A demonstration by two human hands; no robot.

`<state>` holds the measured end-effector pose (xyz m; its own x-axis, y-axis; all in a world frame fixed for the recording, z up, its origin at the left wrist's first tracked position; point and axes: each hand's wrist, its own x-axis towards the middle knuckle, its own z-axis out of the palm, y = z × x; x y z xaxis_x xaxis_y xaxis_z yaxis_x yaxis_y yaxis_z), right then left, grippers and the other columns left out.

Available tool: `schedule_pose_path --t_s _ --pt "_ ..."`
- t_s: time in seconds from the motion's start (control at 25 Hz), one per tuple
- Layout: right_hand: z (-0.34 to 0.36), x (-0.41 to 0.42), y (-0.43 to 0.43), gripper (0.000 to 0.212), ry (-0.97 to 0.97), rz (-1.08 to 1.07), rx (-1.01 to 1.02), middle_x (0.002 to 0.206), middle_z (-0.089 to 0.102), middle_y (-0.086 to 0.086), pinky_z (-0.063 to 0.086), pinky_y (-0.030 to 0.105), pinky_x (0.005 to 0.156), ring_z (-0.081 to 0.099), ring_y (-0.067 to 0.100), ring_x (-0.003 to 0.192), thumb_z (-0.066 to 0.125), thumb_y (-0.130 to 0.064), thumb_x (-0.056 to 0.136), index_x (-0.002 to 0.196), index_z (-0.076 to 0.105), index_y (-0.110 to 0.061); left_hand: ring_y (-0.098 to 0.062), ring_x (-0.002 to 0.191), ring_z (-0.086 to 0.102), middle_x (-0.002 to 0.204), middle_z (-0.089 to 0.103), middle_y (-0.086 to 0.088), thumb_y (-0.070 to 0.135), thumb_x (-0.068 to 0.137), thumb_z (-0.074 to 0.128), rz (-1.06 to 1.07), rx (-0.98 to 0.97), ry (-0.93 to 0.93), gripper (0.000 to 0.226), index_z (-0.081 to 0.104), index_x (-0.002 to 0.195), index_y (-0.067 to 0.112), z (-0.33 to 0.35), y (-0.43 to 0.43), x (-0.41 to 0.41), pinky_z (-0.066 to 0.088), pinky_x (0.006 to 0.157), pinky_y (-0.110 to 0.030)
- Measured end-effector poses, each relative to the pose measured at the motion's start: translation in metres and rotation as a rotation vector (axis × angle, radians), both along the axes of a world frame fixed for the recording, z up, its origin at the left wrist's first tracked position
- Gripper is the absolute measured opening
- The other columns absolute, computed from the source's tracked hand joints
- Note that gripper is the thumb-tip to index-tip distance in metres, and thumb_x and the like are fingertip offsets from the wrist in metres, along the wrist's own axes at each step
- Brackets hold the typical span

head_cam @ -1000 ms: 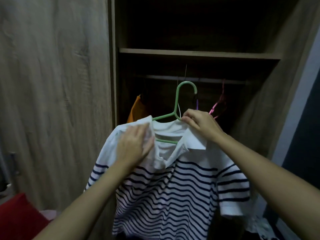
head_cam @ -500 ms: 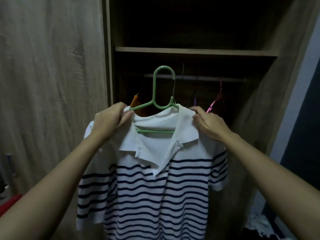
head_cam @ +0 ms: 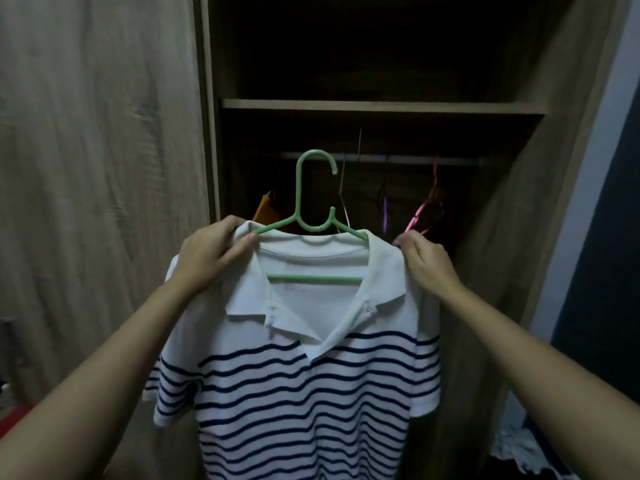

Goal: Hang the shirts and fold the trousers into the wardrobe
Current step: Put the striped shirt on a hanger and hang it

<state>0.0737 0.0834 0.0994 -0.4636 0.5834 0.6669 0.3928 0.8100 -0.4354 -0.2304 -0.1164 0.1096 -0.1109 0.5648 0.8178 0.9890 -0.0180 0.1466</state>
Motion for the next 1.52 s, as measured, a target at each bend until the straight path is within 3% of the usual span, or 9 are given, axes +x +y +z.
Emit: schedule_pose_path --t_s 0.12,0.32,0.56,0.64,0.92,1.12,1.28,1.4,1.52 --pt "0.004 -0.004 -0.009 0.041 -0.271 0.002 0.101 0.078 0.061 -0.007 0.036 0.03 0.059 0.057 0.012 0.072 0.03 -0.058 0.088 0.096 0.056 -0.028 -0.013 0.075 0.059 0.085 0.064 0.002 0.054 0.089 0.039 -0.096 -0.007 -0.117 0.035 0.06 0.104 0.029 -0.005 0.004 0.008 0.049 0.064 -0.036" --pt "0.004 -0.003 -0.012 0.035 -0.192 -0.013 0.132 0.068 0.059 -0.004 0.033 0.024 0.056 0.056 0.01 0.067 0.034 -0.058 0.087 0.082 0.052 -0.029 -0.014 0.072 0.053 0.083 0.059 -0.007 0.027 0.098 0.046 -0.231 -0.092 -0.311 0.014 0.06 0.098 0.021 0.01 0.002 0.013 0.04 0.062 -0.027" --pt "0.011 -0.003 -0.007 0.04 -0.13 -0.124 0.211 0.069 0.059 -0.006 0.033 0.03 0.063 0.053 0.015 0.068 0.031 -0.059 0.087 0.09 0.056 -0.028 -0.008 0.079 0.055 0.086 0.059 0.009 0.057 0.091 0.039 -0.17 -0.419 -0.21 0.032 0.057 0.099 0.032 0.019 0.009 0.002 0.044 0.07 -0.03" --pt "0.012 0.006 -0.004 0.039 -0.105 -0.139 0.2 0.071 0.06 -0.006 0.034 0.03 0.063 0.053 0.014 0.069 0.031 -0.059 0.087 0.092 0.057 -0.03 -0.013 0.073 0.058 0.082 0.061 0.005 0.068 0.081 0.041 -0.118 -0.39 -0.131 0.048 0.059 0.095 0.025 0.005 0.007 -0.01 0.046 0.064 -0.03" --pt "0.024 0.016 -0.001 0.038 -0.159 -0.05 0.105 0.079 0.062 -0.01 0.038 0.031 0.067 0.056 0.013 0.076 0.036 -0.061 0.085 0.097 0.057 -0.033 -0.017 0.056 0.051 0.064 0.053 -0.002 0.061 0.088 0.04 -0.115 -0.14 -0.128 0.046 0.05 0.074 0.019 -0.009 0.012 -0.014 0.043 0.053 -0.037" --pt "0.002 0.055 0.022 0.047 -0.26 0.028 -0.189 0.104 0.06 -0.009 0.044 0.028 0.08 0.057 0.012 0.096 0.07 -0.047 0.076 0.116 0.058 -0.025 -0.018 0.055 0.044 0.058 0.046 0.002 0.056 0.086 0.042 0.0 -0.045 -0.11 0.042 0.046 0.068 0.019 -0.001 -0.004 -0.017 0.033 0.053 -0.034" --pt "-0.022 0.064 0.028 0.016 -0.138 -0.021 -0.25 0.081 0.065 -0.008 0.041 0.027 0.064 0.062 0.012 0.077 0.069 -0.039 0.079 0.085 0.063 -0.026 -0.017 0.053 0.038 0.055 0.04 0.005 0.061 0.081 0.039 0.034 -0.035 -0.182 0.044 0.036 0.06 0.022 -0.002 -0.01 -0.033 0.029 0.053 -0.034" --pt "-0.003 0.051 0.021 0.061 -0.148 -0.074 -0.125 0.119 0.056 -0.003 0.045 0.035 0.089 0.053 0.017 0.109 0.069 -0.05 0.076 0.126 0.049 -0.021 -0.019 0.053 0.038 0.057 0.04 -0.003 0.063 0.08 0.038 0.016 -0.004 -0.237 0.05 0.039 0.062 0.016 -0.003 -0.005 -0.037 0.03 0.054 -0.033" --pt "0.022 0.021 -0.002 0.08 -0.226 -0.152 0.3 0.139 0.043 0.003 0.022 0.043 0.11 0.04 0.021 0.126 0.047 -0.066 0.078 0.142 0.029 -0.021 -0.015 0.054 0.04 0.058 0.043 -0.002 0.063 0.079 0.039 0.007 -0.005 -0.255 0.048 0.042 0.063 0.017 -0.003 -0.001 -0.03 0.032 0.054 -0.032"
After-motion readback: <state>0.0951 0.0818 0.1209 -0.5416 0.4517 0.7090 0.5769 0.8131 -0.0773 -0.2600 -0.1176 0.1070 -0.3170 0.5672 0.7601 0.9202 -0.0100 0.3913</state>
